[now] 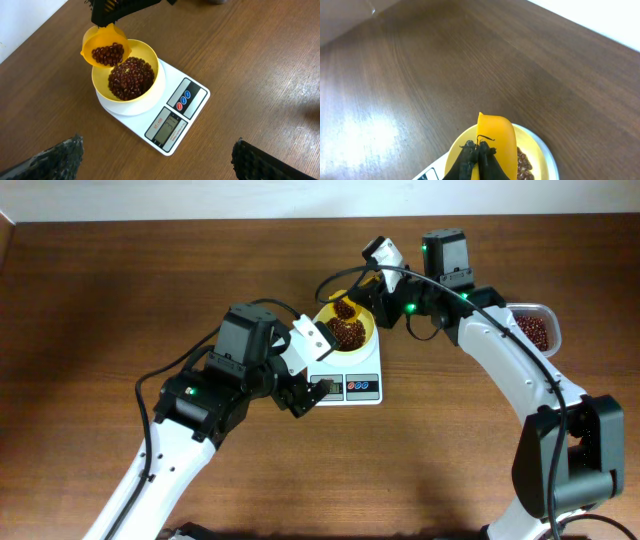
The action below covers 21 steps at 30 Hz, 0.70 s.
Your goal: Scoop item into bowl and weigh 50g on scale
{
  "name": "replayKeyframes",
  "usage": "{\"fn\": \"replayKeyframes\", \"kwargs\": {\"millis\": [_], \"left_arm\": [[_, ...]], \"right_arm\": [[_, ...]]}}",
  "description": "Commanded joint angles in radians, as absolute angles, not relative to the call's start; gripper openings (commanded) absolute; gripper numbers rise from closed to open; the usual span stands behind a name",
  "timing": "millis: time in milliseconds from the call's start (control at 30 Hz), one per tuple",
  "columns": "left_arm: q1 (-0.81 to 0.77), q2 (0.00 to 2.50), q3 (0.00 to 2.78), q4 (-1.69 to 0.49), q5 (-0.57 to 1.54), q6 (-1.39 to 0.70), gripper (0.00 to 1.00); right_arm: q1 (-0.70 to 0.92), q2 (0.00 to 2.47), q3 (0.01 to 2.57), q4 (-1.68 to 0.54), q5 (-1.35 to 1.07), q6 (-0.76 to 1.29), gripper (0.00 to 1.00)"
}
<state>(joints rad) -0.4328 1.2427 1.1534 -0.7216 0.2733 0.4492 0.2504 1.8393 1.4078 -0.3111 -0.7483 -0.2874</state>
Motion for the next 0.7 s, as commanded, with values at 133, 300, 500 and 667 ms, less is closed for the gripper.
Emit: {"fn": "replayKeyframes", "kwargs": {"millis": [133, 300, 500, 667], "left_arm": [[-0.434, 1.235, 1.15, -0.723, 0.284, 0.459, 0.99], [-0.434, 1.235, 1.15, -0.723, 0.284, 0.459, 0.99], [-0.434, 1.235, 1.15, -0.723, 0.284, 0.459, 0.99], [-0.434, 1.235, 1.15, -0.723, 0.284, 0.459, 0.99]], "right_arm": [[0.253, 1.826, 1.412, -0.31, -0.747, -0.416, 0.04], [0.253, 1.826, 1.412, -0.31, -0.747, -0.416, 0.04], [0.253, 1.826, 1.412, -0.31, -0.747, -0.415, 0.04], [0.253, 1.826, 1.412, -0.31, -0.747, -0.414, 0.04]]}}
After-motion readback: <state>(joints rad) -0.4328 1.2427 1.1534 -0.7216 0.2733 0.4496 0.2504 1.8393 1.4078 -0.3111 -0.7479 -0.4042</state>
